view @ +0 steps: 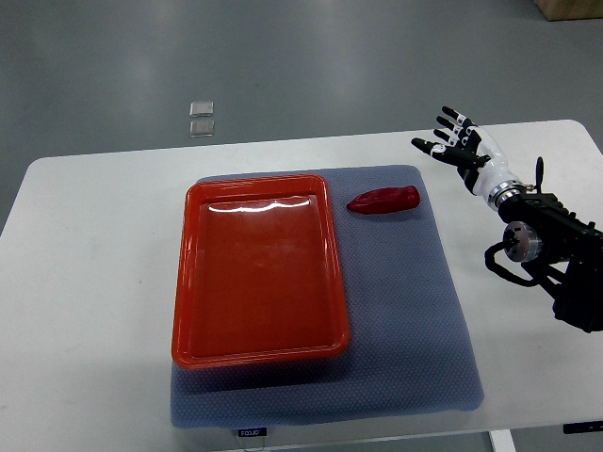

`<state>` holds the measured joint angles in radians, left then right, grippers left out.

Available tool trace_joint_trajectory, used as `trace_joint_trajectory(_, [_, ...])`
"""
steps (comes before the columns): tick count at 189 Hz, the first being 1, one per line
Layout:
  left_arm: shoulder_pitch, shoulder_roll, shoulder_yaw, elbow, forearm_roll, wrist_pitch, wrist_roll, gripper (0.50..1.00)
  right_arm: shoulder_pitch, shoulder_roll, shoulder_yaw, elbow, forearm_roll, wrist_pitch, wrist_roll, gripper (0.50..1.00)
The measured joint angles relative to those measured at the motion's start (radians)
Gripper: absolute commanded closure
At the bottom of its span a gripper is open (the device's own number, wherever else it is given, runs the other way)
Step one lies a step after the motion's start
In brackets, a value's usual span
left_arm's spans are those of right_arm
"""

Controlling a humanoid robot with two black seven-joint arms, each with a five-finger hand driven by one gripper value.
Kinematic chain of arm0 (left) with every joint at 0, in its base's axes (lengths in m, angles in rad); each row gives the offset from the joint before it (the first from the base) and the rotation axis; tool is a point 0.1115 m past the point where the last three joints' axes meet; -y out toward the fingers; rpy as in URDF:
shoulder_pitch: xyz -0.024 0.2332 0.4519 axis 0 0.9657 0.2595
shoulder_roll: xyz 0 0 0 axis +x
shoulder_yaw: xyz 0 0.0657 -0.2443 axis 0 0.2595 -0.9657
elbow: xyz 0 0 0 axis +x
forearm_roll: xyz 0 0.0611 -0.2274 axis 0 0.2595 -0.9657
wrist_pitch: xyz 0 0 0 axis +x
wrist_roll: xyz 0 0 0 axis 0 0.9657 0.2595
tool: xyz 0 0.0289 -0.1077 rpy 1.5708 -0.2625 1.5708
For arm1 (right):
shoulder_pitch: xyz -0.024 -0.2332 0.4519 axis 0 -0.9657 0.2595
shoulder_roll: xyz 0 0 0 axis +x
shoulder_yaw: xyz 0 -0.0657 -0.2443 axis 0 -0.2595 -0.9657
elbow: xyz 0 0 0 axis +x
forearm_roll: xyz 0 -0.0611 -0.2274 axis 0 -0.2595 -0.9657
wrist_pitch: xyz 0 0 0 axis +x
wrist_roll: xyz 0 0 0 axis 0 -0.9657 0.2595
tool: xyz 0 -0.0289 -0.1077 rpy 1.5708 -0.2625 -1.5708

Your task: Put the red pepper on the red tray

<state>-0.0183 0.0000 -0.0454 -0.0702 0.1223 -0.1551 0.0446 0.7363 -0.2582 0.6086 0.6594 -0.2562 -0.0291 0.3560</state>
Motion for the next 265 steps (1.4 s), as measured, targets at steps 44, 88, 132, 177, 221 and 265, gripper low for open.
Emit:
trace_joint_trajectory(44, [0.001, 0.000, 0.011, 0.001, 0.012, 0.000, 0.001, 0.500, 0.003, -0.001, 0.000, -0.001, 0.000, 0.002, 0.000, 0.564])
trace_joint_trajectory(88, [0.000, 0.000, 0.000, 0.001, 0.006, 0.000, 0.001, 0.500, 0.012, -0.001, 0.001, -0.001, 0.001, 0.005, 0.000, 0.564])
trace_joint_trajectory(132, [0.000, 0.000, -0.001, 0.000, 0.005, 0.000, 0.001, 0.500, 0.012, -0.005, -0.008, 0.000, -0.007, 0.009, 0.000, 0.562])
trace_joint_trajectory(177, [0.000, 0.000, -0.001, 0.000, 0.005, 0.000, 0.001, 0.500, 0.018, -0.006, -0.012, 0.000, -0.010, 0.009, 0.001, 0.564])
trace_joint_trajectory(221, [0.000, 0.000, -0.001, 0.000, 0.005, 0.000, 0.001, 0.500, 0.035, -0.003, -0.016, 0.000, -0.011, 0.009, 0.001, 0.562])
trace_joint_trajectory(265, [0.000, 0.000, -0.001, 0.000, 0.005, 0.000, 0.001, 0.500, 0.036, -0.007, -0.019, 0.002, -0.069, 0.014, 0.000, 0.564])
